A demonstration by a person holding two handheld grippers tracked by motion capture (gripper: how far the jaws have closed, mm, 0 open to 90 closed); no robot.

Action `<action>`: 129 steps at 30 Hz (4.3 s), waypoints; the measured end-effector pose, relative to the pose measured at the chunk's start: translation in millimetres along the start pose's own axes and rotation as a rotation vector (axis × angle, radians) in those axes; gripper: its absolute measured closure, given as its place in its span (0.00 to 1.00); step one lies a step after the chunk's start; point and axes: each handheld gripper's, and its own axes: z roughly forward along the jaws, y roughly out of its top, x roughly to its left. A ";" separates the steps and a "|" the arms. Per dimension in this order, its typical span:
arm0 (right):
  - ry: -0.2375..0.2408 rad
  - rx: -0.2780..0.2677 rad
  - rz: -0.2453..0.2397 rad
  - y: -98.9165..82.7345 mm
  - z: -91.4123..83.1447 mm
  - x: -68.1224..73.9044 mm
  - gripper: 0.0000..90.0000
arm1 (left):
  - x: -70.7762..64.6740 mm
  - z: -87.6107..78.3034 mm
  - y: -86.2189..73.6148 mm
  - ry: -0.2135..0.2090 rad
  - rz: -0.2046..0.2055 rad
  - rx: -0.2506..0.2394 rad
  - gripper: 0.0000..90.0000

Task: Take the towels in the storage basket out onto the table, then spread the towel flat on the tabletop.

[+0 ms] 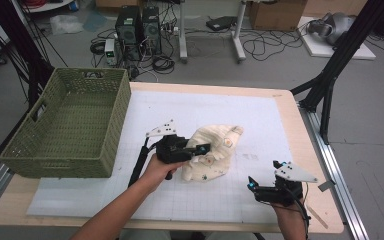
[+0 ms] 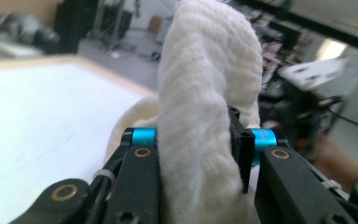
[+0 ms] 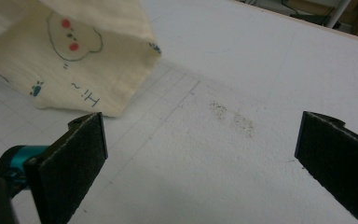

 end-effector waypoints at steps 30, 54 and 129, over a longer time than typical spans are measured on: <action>0.030 0.010 -0.010 4.3 17.1 3.6 0.01 | 9.7 -111.6 -22.1 0.490 0.129 0.035 0.19; 0.006 0.005 -0.011 7.3 21.6 5.7 0.01 | 4.5 -121.8 -30.1 0.488 0.148 0.058 0.19; 0.323 0.253 -0.176 17.5 77.5 64.9 0.98 | 24.5 -104.8 -49.7 0.456 0.043 0.271 0.93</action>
